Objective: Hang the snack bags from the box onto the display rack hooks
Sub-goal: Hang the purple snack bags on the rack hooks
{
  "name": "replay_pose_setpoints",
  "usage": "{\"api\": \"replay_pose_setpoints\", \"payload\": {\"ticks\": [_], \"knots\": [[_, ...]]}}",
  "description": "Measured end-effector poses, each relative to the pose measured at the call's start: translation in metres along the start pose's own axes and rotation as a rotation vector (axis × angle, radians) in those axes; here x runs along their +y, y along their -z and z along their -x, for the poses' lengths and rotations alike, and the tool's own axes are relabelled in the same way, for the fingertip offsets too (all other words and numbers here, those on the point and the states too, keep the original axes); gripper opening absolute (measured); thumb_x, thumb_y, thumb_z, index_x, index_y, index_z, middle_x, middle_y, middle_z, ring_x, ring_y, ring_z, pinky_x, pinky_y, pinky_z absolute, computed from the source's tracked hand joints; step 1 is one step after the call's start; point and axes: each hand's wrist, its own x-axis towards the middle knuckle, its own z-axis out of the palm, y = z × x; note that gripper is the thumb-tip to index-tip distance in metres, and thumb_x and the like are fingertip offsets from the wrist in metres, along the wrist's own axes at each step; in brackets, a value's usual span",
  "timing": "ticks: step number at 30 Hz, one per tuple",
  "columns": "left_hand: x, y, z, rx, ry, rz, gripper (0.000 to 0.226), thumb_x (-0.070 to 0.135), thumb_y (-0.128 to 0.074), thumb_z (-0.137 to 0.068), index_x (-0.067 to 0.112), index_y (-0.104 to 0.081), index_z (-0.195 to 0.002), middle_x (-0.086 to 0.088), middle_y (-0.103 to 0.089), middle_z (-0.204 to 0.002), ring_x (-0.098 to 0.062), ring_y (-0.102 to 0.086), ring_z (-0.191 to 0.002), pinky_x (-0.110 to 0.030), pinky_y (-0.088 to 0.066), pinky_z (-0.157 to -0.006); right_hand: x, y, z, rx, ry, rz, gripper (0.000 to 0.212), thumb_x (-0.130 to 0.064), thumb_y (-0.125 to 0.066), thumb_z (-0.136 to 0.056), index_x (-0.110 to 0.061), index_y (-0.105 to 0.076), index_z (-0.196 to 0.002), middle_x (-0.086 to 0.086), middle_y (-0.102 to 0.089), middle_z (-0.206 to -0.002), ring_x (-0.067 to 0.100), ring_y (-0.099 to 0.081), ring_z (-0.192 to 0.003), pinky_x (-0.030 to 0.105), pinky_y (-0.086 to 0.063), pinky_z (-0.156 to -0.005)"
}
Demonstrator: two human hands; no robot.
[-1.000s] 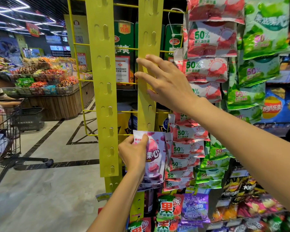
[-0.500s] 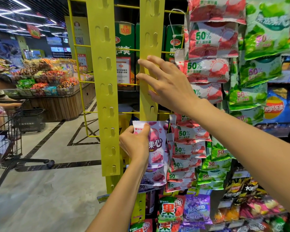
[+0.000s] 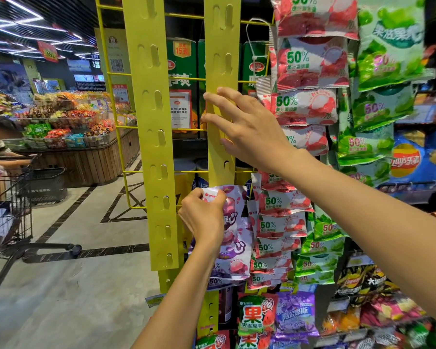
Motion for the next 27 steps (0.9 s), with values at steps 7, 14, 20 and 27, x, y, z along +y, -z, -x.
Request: {"api": "replay_pose_setpoints", "payload": {"ticks": [7, 14, 20, 27], "knots": [[0.0, -0.002, 0.001, -0.017, 0.092, -0.032, 0.027, 0.021, -0.073, -0.077, 0.01, -0.054, -0.062, 0.0, -0.051, -0.054, -0.016, -0.041, -0.051, -0.023, -0.029, -0.045, 0.0, 0.001, 0.0, -0.005, -0.004, 0.0, 0.04, -0.011, -0.058, -0.075, -0.012, -0.063, -0.114, 0.014, -0.053, -0.135, 0.034, -0.049, -0.125, 0.044, -0.047, -0.09], [-0.028, 0.019, 0.013, -0.123, -0.076, -0.098, 0.029, 0.041, -0.07, -0.079, 0.012, -0.065, -0.076, 0.003, -0.067, -0.069, -0.013, -0.061, -0.062, -0.03, -0.046, -0.054, 0.003, 0.003, 0.005, -0.045, 0.014, 0.015, 0.044, -0.015, -0.062, -0.078, -0.012, -0.06, -0.122, 0.015, -0.047, -0.141, 0.033, -0.045, -0.129, 0.043, -0.046, -0.095], [-0.033, 0.034, 0.015, -0.167, -0.242, -0.271, 0.026, 0.027, -0.072, -0.08, 0.006, -0.059, -0.089, -0.001, -0.055, -0.072, -0.01, -0.037, -0.057, -0.019, -0.029, -0.046, 0.003, 0.006, 0.009, -0.064, 0.057, 0.03, 0.051, -0.009, -0.067, -0.076, -0.009, -0.058, -0.125, 0.016, -0.048, -0.14, 0.033, -0.047, -0.128, 0.043, -0.044, -0.099], [-0.034, 0.061, 0.025, -0.143, -0.493, -0.48, 0.04, 0.008, -0.061, -0.088, -0.001, -0.049, -0.125, -0.016, -0.062, -0.112, -0.031, -0.061, -0.099, -0.031, -0.048, -0.077, -0.021, 0.013, 0.053, -0.056, 0.026, -0.073, 0.047, 0.0, -0.059, -0.075, -0.004, -0.06, -0.122, 0.017, -0.053, -0.134, 0.031, -0.051, -0.125, 0.04, -0.041, -0.102]]}}
